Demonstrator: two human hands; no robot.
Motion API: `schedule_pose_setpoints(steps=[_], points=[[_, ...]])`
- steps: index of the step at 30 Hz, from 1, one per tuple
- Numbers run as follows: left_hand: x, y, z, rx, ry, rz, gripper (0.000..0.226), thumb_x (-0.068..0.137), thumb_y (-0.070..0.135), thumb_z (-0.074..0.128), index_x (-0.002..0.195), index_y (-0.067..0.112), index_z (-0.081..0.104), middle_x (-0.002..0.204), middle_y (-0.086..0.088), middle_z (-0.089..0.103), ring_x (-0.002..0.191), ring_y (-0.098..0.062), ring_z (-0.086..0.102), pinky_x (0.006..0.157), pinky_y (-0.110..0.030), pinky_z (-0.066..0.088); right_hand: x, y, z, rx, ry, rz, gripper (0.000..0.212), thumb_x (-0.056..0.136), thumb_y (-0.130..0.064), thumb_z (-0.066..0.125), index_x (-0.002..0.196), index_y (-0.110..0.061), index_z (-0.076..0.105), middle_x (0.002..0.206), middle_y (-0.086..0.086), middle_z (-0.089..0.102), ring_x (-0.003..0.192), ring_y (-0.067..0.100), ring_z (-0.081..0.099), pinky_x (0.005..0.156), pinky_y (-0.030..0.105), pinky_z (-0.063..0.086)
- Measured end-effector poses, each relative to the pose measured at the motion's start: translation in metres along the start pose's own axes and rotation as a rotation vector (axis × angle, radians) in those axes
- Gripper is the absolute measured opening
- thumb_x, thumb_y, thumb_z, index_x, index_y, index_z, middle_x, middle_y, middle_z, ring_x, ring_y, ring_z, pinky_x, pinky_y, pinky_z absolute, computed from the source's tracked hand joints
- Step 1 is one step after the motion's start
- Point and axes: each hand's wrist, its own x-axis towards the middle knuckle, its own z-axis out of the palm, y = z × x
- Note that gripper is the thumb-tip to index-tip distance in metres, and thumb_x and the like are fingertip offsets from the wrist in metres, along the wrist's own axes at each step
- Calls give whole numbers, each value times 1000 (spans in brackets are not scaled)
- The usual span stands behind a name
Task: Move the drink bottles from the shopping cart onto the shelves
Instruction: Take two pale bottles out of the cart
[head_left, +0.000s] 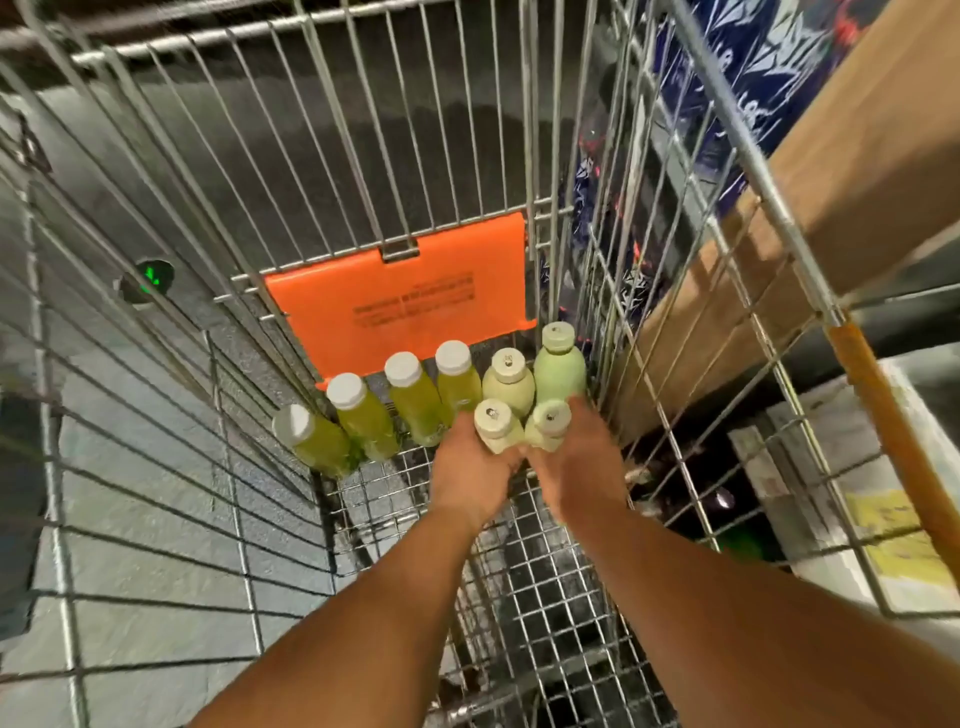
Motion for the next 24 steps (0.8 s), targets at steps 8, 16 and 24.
schedule_pose_setpoints(steps=[8, 16, 24], points=[[-43, 66, -66, 61, 27, 193, 51, 77, 50, 74, 117, 32, 48, 105, 11, 65, 95, -19, 62, 75, -28, 43, -58, -50, -69, 193, 163, -38, 57, 78, -29, 78, 121, -21, 42, 110, -1, 50, 94, 19, 62, 83, 36, 54], [-154, 174, -172, 24, 40, 500, 44, 71, 61, 71, 95, 52, 36, 88, 25, 57, 79, -10, 57, 65, -31, 40, -173, -137, -194, 248, 485, -41, 58, 64, -45, 76, 100, -33, 32, 103, 3, 58, 96, 29, 60, 76, 33, 46], [-296, 311, -249, -5, 74, 855, 36, 61, 78, 59, 91, 62, 48, 77, 37, 60, 70, 15, 54, 55, -10, 33, -309, -194, -357, 241, 775, -97, 64, 68, -51, 69, 122, -23, 49, 115, 4, 55, 107, 30, 54, 84, 42, 48]])
